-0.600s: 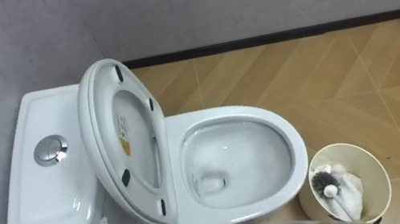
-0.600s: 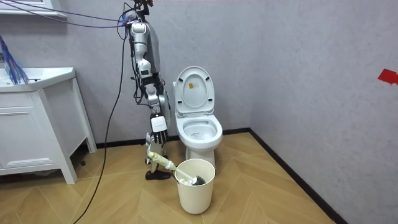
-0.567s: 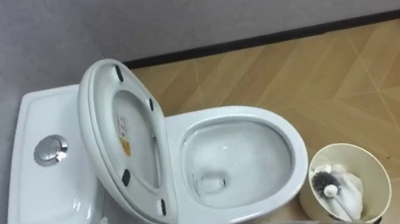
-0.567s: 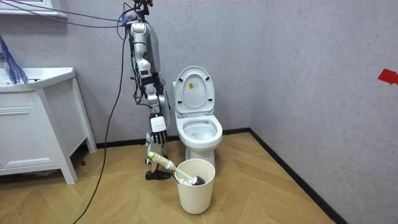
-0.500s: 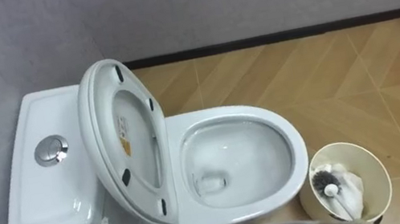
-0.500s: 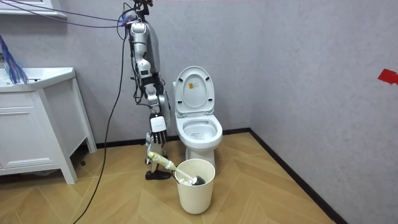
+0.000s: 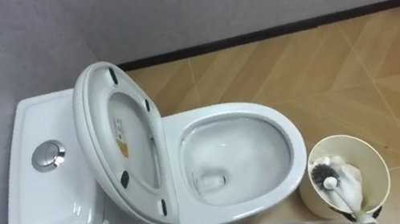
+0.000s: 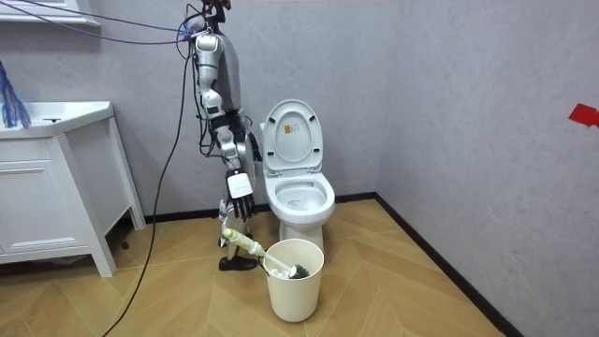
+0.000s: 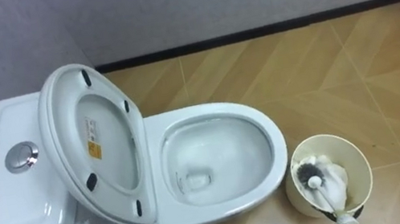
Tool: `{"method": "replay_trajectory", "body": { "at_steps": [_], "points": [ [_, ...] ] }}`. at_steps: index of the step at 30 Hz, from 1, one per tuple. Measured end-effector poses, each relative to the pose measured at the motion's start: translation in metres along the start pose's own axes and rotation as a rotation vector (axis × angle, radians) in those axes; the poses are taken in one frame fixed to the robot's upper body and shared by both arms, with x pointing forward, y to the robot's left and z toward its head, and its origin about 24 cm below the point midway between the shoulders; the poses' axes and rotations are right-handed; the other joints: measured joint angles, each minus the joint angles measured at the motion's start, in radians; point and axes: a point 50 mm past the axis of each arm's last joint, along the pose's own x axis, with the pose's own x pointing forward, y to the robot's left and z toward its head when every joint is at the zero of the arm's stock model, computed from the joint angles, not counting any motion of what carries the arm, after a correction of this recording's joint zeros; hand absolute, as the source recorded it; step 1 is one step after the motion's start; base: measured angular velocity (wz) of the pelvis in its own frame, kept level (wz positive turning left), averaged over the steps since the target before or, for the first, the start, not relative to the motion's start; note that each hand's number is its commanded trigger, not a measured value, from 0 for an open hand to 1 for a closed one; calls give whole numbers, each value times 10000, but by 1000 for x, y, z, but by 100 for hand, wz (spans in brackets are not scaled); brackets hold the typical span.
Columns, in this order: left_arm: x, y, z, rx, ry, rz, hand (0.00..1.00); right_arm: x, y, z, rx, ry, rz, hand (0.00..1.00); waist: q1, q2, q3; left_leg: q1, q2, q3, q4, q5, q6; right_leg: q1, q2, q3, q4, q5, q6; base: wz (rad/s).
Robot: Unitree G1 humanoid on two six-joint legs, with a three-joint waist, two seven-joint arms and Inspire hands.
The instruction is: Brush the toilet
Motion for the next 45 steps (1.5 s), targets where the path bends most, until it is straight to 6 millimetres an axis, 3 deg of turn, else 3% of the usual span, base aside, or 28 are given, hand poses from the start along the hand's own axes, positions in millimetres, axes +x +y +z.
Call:
{"method": "replay_trajectory", "body": {
  "at_steps": [8, 17, 27, 32, 37, 45],
  "points": [
    [0, 4, 0, -367, -335, 446, 0, -1, -19, 44, 970, -2121, -1667, 0, 157, -211, 21, -228, -4, -16, 27, 3, 2, -121, -14, -41, -191, 58, 20, 1],
    [0, 11, 1, -738, -570, 692, 0, -4, -32, 71, 1688, -3052, -2674, 0, 269, -301, -8, -651, -10, -82, 178, 3, 2, -450, -24, -160, -166, 86, 16, 1],
    [1, 28, 2, -1132, -717, 1333, 0, 0, -43, 60, 2615, -2324, -3334, 0, 201, -274, -27, -1782, -20, -558, 639, 2, 3, -1143, -175, -691, 47, 117, -17, 15],
    [1, 41, 6, -1462, -869, 1729, 0, 3, -52, 64, 2794, -1931, -3585, 0, 222, -170, 8, -2953, 5, -735, 1235, 2, 4, -2181, -213, -865, 526, 148, -68, 11],
    [3, 51, 19, -1448, -1132, 1971, 0, 4, -67, 78, 2997, -1962, -3788, 0, 276, -34, 119, -4367, 6, -848, 1992, 11, 75, -3452, -306, -974, 1090, 157, -116, 9],
    [2, 67, 51, -2255, -1911, 2453, 0, 3, -86, 101, 4319, -1731, -3897, 0, 569, -123, 253, -6295, -85, -1017, 3140, 59, 259, -5452, -547, -973, 2467, 10, -141, 6]
  ]
}}
